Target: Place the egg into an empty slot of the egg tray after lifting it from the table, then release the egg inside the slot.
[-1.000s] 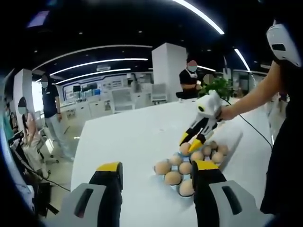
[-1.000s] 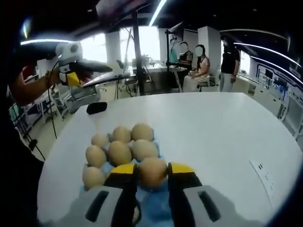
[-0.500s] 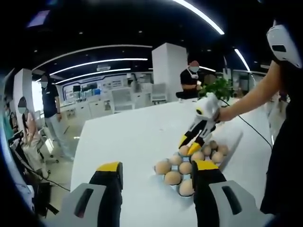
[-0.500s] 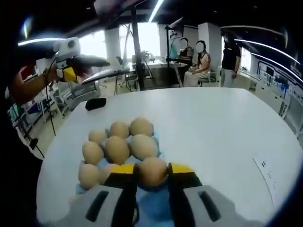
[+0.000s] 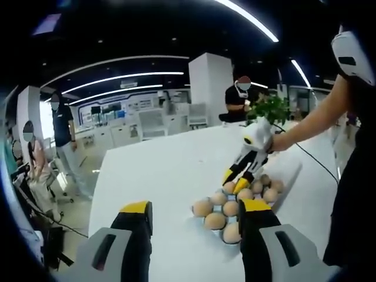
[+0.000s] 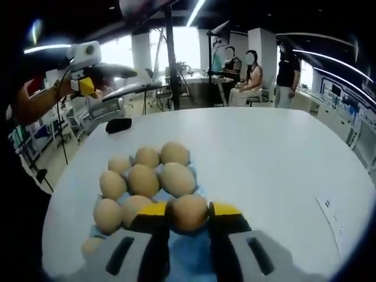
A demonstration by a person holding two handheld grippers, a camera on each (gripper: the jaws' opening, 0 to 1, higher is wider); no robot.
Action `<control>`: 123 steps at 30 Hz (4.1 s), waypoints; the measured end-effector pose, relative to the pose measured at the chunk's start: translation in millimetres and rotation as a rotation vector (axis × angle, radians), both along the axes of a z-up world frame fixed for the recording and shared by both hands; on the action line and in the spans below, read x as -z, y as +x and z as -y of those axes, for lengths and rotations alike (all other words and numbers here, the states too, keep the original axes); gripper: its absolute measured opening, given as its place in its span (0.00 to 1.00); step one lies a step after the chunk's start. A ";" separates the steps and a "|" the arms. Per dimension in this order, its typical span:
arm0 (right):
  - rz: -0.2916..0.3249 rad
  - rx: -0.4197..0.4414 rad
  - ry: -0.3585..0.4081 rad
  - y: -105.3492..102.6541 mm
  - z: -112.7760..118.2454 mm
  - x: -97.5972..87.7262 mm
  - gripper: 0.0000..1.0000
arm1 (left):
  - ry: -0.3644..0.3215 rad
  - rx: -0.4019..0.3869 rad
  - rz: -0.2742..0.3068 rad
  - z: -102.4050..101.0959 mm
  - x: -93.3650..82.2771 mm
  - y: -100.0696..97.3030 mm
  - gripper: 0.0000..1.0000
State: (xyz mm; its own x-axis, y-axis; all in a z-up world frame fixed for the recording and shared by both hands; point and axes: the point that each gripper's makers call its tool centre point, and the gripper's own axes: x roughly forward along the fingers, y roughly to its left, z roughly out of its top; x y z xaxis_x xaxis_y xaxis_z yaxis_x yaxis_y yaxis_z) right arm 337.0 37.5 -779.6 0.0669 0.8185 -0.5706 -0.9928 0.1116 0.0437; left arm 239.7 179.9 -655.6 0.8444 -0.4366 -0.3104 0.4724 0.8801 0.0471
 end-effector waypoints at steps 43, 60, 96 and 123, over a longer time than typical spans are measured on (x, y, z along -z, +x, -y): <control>0.023 0.103 0.081 17.7 30.2 -21.5 0.37 | 0.002 0.012 0.014 4.4 -5.4 5.9 0.59; 0.026 0.213 0.078 23.6 85.4 -22.8 0.35 | 0.000 0.023 0.009 9.6 -3.3 7.0 0.59; 0.047 0.507 0.022 37.4 231.8 -19.2 0.33 | 0.003 0.042 0.006 19.1 -4.9 9.3 0.59; 0.060 0.678 -0.106 47.5 323.5 3.2 0.28 | -0.002 0.048 0.007 22.2 -5.8 10.3 0.59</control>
State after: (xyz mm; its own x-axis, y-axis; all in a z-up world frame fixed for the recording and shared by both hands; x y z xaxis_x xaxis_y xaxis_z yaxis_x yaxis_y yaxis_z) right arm 384.5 -286.1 -782.8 0.5784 0.5245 -0.6248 -0.7025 0.7096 -0.0546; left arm 250.0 157.6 -649.8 0.8249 -0.4770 -0.3033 0.5133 0.8568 0.0487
